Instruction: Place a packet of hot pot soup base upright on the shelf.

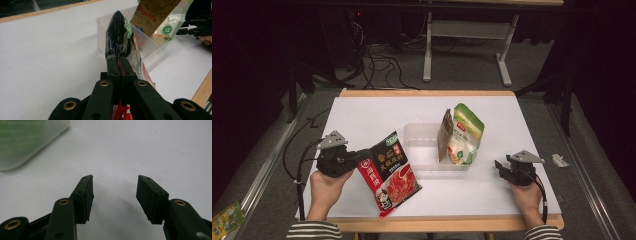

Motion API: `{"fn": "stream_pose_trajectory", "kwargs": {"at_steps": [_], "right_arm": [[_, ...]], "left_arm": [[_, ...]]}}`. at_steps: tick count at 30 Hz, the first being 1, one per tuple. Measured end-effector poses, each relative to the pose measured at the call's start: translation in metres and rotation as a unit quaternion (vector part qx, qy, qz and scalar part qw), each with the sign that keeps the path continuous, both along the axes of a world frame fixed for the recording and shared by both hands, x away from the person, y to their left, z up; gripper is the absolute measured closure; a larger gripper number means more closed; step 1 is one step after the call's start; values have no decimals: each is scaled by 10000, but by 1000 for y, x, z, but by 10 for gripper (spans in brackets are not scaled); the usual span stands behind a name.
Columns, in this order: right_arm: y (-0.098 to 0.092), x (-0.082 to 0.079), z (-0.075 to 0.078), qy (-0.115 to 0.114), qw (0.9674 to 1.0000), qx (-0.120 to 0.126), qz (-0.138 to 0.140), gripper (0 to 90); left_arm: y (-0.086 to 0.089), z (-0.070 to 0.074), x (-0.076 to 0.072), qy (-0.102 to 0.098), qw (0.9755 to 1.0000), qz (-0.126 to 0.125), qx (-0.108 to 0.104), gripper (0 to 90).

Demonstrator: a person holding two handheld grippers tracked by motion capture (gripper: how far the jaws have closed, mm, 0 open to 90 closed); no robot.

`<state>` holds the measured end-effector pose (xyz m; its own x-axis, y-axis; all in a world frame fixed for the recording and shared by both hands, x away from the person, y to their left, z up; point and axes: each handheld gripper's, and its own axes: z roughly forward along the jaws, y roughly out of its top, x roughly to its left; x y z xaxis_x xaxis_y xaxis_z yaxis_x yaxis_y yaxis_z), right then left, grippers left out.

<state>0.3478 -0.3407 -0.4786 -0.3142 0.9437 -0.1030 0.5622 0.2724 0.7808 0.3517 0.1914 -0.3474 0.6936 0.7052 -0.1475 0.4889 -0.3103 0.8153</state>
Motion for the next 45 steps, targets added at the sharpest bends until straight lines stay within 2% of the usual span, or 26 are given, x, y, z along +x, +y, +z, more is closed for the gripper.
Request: {"fn": "stream_pose_trajectory", "kwargs": {"at_steps": [5, 17, 26, 42, 45], "right_arm": [[0, 0, 0, -8, 10000, 9, 14, 483], [-1, -1, 0, -21, 10000, 37, 11, 482], [0, -1, 0, -35, 10000, 25, 4, 482], [-1, -2, 0, -86, 10000, 12, 13, 481], [0, -2, 0, -81, 10000, 16, 11, 480]], "left_arm": [[-7, 13, -6, -131, 9998, -110, 72, 900], [-24, 37, -8, -268, 9994, -223, -24, 900], [-34, 51, 3, -286, 9992, -214, -175, 900], [-54, 69, 30, -362, 9991, -93, -222, 900], [-56, 71, 37, -313, 9991, -46, -276, 900]]}}
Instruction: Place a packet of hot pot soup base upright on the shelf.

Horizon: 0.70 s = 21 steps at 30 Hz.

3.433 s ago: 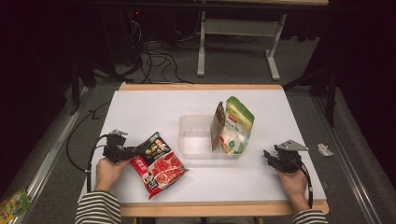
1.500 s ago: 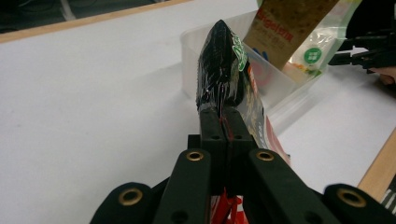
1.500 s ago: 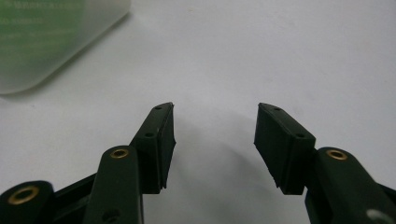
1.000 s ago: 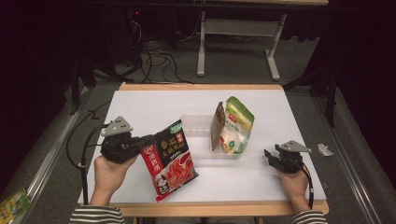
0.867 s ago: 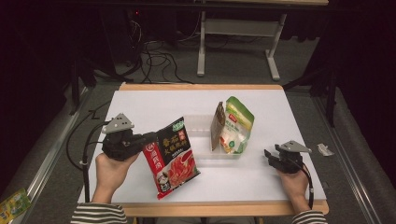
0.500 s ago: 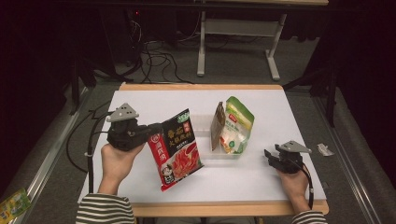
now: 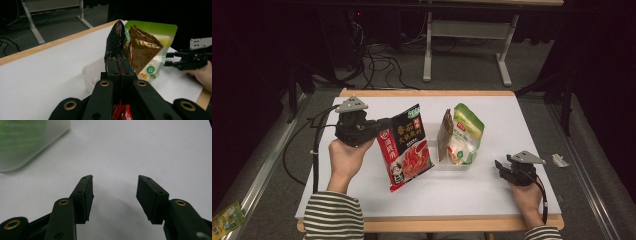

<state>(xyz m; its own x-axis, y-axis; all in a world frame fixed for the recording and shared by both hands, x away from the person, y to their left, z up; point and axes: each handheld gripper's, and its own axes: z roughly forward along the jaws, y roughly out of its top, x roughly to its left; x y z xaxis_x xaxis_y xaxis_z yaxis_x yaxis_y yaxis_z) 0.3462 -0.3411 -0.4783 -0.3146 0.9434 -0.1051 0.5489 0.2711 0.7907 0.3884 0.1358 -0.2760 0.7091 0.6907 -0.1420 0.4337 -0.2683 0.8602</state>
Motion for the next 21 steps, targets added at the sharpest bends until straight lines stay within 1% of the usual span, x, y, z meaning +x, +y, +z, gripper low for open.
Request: {"fn": "stream_pose_trajectory", "kwargs": {"at_steps": [4, 8, 9, 12, 21], "right_arm": [[0, 0, 0, 10, 10000, -15, 2, 479], [0, 0, 0, 3, 10000, -21, 3, 477], [0, 0, 0, 3, 10000, -20, 3, 474], [0, 0, 0, 6, 10000, -17, 3, 473], [-1, 0, 0, -35, 10000, 7, -5, 472]], "left_arm": [[-4, 4, 8, -30, 9999, 98, 34, 900], [-9, 7, 17, -40, 9998, 190, 1, 900], [-11, 7, 19, -69, 9997, 223, 3, 900], [-16, 9, 25, -95, 9996, 257, 40, 900], [-32, 9, 41, -157, 9989, 440, 22, 900]]}}
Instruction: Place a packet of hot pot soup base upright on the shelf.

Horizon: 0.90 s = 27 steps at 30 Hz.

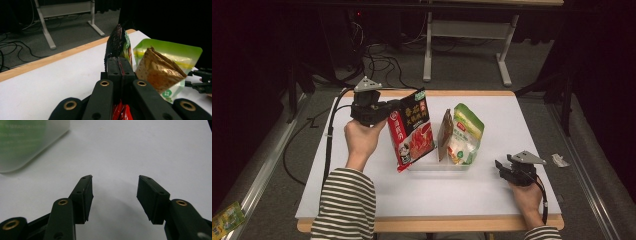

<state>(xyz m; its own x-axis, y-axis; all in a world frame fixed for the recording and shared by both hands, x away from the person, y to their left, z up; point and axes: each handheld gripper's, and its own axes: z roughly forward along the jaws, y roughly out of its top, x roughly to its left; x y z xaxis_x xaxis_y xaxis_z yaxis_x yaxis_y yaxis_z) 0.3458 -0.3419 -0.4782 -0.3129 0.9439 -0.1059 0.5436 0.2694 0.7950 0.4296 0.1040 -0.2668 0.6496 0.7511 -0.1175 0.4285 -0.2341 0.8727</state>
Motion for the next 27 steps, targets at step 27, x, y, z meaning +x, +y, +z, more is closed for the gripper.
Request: {"fn": "stream_pose_trajectory", "kwargs": {"at_steps": [27], "right_arm": [[-2, -2, 1, -64, 9999, 111, -26, 471]], "left_arm": [[-43, -5, 21, -445, 9980, 420, 166, 900]]}}
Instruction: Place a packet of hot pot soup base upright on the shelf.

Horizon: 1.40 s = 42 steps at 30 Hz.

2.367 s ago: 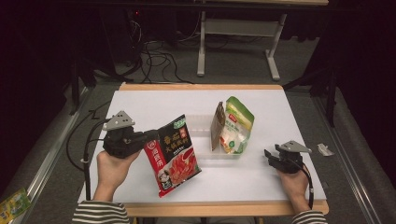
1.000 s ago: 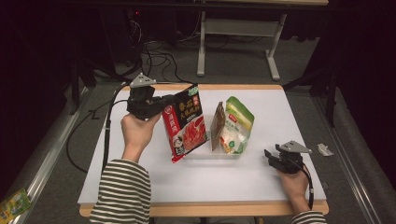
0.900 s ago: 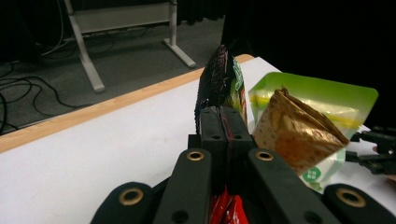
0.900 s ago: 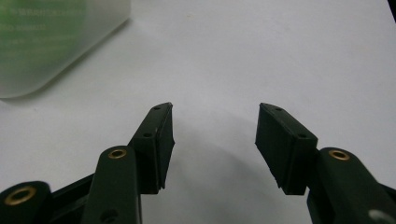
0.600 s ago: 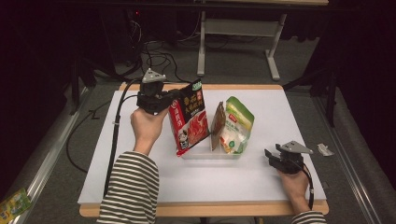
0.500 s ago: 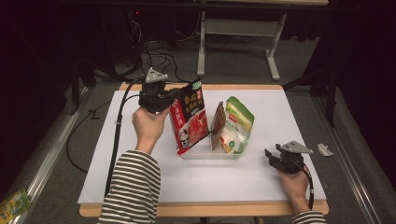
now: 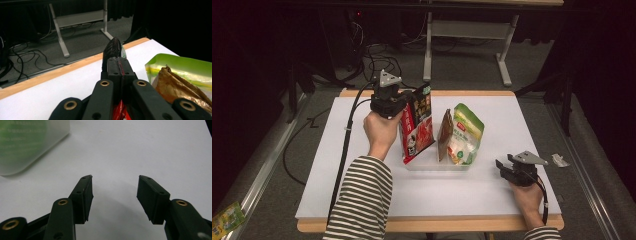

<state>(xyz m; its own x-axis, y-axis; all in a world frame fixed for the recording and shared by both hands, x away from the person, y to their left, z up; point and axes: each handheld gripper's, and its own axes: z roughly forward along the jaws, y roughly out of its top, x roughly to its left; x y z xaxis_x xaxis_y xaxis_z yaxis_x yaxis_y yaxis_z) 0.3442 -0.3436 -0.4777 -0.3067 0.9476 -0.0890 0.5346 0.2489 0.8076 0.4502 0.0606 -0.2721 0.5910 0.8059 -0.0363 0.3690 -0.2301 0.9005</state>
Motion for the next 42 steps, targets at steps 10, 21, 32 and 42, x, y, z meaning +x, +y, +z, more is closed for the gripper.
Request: {"fn": "stream_pose_trajectory", "kwargs": {"at_steps": [10, 21, 32, 42], "right_arm": [[-1, 0, 0, -38, 10000, 10, 10, 467], [0, 0, 0, -22, 10000, 5, -8, 465], [0, 0, 0, -14, 10000, 19, -12, 465], [-1, 0, 0, -23, 10000, 37, 16, 482]], "left_arm": [[-19, -20, 1, 90, 9991, -245, 337, 900], [-10, -30, 3, 219, 9991, -340, 96, 765], [5, -34, -12, 234, 9990, -388, 46, 519], [21, -42, -40, 356, 9973, -547, 322, 469]]}}
